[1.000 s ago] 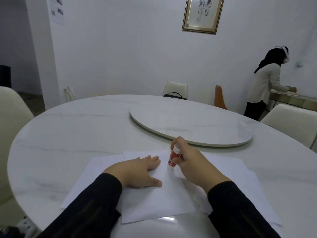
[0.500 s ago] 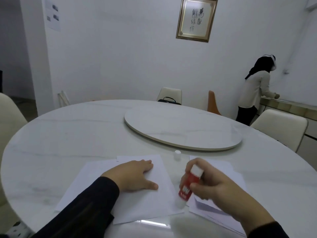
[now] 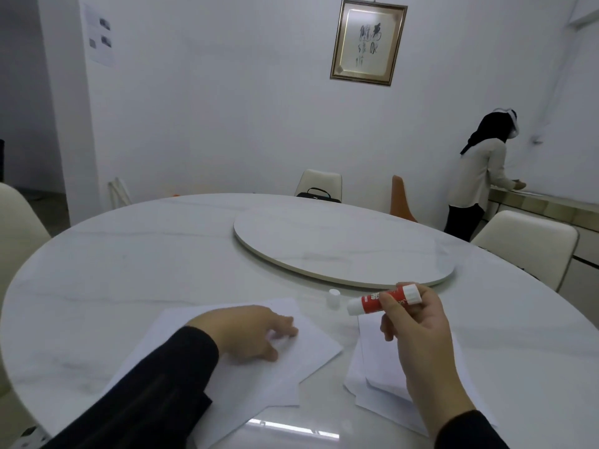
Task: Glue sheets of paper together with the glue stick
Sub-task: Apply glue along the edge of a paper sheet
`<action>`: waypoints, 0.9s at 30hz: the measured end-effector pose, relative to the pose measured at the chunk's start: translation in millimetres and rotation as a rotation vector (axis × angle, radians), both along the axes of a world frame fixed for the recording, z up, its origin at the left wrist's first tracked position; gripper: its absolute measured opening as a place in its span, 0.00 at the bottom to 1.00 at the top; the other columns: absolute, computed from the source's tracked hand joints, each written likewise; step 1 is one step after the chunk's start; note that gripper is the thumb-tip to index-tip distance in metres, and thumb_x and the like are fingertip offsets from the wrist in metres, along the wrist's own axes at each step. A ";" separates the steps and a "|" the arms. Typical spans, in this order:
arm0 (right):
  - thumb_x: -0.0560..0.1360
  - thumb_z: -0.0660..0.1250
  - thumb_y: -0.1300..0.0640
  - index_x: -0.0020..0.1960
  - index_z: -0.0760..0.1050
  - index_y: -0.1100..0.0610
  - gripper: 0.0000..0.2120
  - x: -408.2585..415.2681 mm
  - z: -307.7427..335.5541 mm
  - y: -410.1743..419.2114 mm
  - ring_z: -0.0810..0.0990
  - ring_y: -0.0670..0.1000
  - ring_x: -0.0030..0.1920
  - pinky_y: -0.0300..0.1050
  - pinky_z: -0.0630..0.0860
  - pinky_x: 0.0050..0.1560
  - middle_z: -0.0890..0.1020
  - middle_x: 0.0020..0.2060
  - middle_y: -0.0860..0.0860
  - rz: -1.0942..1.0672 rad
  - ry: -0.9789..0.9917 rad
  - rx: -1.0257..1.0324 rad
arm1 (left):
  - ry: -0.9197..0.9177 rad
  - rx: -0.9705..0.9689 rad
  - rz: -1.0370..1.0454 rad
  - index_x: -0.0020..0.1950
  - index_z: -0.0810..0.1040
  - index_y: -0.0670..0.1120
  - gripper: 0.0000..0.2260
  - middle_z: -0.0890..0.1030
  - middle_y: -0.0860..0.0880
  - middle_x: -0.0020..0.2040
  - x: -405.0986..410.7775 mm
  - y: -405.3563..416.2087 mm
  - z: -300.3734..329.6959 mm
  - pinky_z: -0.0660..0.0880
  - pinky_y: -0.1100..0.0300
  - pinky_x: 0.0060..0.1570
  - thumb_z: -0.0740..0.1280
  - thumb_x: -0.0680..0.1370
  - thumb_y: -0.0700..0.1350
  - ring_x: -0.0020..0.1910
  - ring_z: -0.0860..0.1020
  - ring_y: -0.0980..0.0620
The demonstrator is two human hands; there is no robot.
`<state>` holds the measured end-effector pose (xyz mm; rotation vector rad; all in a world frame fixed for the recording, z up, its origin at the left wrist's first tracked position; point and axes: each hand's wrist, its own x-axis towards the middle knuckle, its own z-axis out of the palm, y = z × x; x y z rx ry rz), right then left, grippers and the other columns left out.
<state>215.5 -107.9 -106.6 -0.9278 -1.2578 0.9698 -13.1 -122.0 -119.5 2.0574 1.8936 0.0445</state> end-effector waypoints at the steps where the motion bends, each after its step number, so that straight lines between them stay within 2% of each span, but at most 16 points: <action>1: 0.75 0.67 0.61 0.50 0.72 0.51 0.07 -1.6 2.7 1.0 0.74 0.50 0.33 0.47 0.75 0.38 0.78 0.38 0.53 0.007 -0.013 0.009 | -0.025 0.019 0.024 0.74 0.63 0.56 0.23 0.60 0.58 0.76 0.2 0.5 2.1 0.55 0.54 0.74 0.62 0.78 0.50 0.75 0.60 0.53; 4: 0.74 0.68 0.61 0.52 0.72 0.53 0.09 -9.4 12.9 7.5 0.76 0.51 0.36 0.46 0.76 0.39 0.79 0.40 0.54 0.033 -0.071 0.047 | -0.011 0.121 0.077 0.75 0.62 0.49 0.24 0.59 0.50 0.77 9.5 -2.0 -2.9 0.56 0.55 0.73 0.58 0.80 0.53 0.75 0.59 0.50; 6: 0.74 0.68 0.62 0.53 0.72 0.53 0.10 -20.2 17.4 14.4 0.78 0.52 0.38 0.44 0.76 0.38 0.80 0.43 0.54 0.077 -0.134 0.060 | 0.008 0.066 0.015 0.76 0.58 0.52 0.27 0.54 0.54 0.78 11.0 -4.0 -9.9 0.53 0.55 0.75 0.61 0.78 0.54 0.76 0.55 0.52; 8: 0.74 0.68 0.64 0.53 0.72 0.52 0.12 -35.0 17.9 21.6 0.79 0.52 0.39 0.44 0.78 0.38 0.80 0.43 0.54 0.144 -0.222 0.069 | -0.014 0.013 -0.020 0.76 0.57 0.56 0.29 0.53 0.59 0.78 6.5 -4.1 -9.0 0.52 0.55 0.75 0.64 0.77 0.53 0.76 0.55 0.55; 10: 0.74 0.67 0.65 0.53 0.72 0.52 0.12 -50.2 14.0 28.3 0.79 0.50 0.38 0.46 0.80 0.42 0.81 0.42 0.52 0.192 -0.368 0.086 | -0.009 -0.007 -0.037 0.76 0.57 0.58 0.29 0.53 0.62 0.77 2.1 -3.5 -7.3 0.51 0.54 0.75 0.65 0.77 0.53 0.76 0.55 0.56; 12: 0.74 0.65 0.65 0.51 0.72 0.53 0.10 -62.8 6.5 34.2 0.79 0.46 0.36 0.47 0.79 0.46 0.81 0.38 0.48 0.218 -0.497 0.110 | -0.037 0.000 -0.038 0.75 0.56 0.60 0.28 0.53 0.63 0.77 2.0 -5.2 -8.8 0.50 0.54 0.76 0.62 0.78 0.54 0.76 0.53 0.59; 14: 0.74 0.64 0.66 0.49 0.71 0.54 0.08 -71.8 -2.6 39.1 0.80 0.44 0.36 0.47 0.78 0.47 0.82 0.36 0.49 0.243 -0.570 0.146 | -0.099 0.042 -0.020 0.75 0.57 0.60 0.26 0.53 0.62 0.77 2.8 -8.4 -14.1 0.49 0.55 0.76 0.60 0.78 0.56 0.76 0.52 0.60; 18: 0.75 0.60 0.66 0.50 0.69 0.53 0.10 -79.7 -16.5 46.4 0.81 0.48 0.43 0.47 0.77 0.50 0.82 0.40 0.50 0.274 -0.703 0.188 | -0.094 0.076 -0.015 0.76 0.55 0.59 0.28 0.51 0.60 0.78 6.3 -11.8 -18.8 0.50 0.55 0.75 0.60 0.78 0.57 0.77 0.51 0.58; 21: 0.75 0.57 0.69 0.51 0.68 0.55 0.11 -75.0 -16.6 47.0 0.79 0.42 0.42 0.39 0.76 0.49 0.81 0.42 0.51 0.294 -0.754 0.188 | -0.083 0.061 -0.012 0.76 0.53 0.59 0.28 0.50 0.60 0.78 7.5 -12.3 -16.2 0.49 0.56 0.75 0.60 0.78 0.58 0.77 0.51 0.58; 24: 0.75 0.57 0.69 0.51 0.68 0.53 0.12 -63.6 -8.8 42.2 0.79 0.43 0.42 0.31 0.73 0.45 0.81 0.43 0.51 0.327 -0.831 0.193 | -0.090 0.054 -0.004 0.76 0.54 0.59 0.29 0.50 0.61 0.78 7.7 -12.9 -14.9 0.48 0.58 0.74 0.60 0.78 0.58 0.77 0.50 0.59; 27: 0.77 0.60 0.65 0.53 0.68 0.50 0.11 -48.5 -0.5 32.5 0.78 0.44 0.46 0.38 0.75 0.49 0.80 0.47 0.47 0.338 -0.971 0.177 | -0.091 0.044 0.002 0.76 0.54 0.59 0.29 0.50 0.62 0.78 7.2 -12.5 -15.7 0.48 0.58 0.74 0.60 0.77 0.58 0.77 0.51 0.59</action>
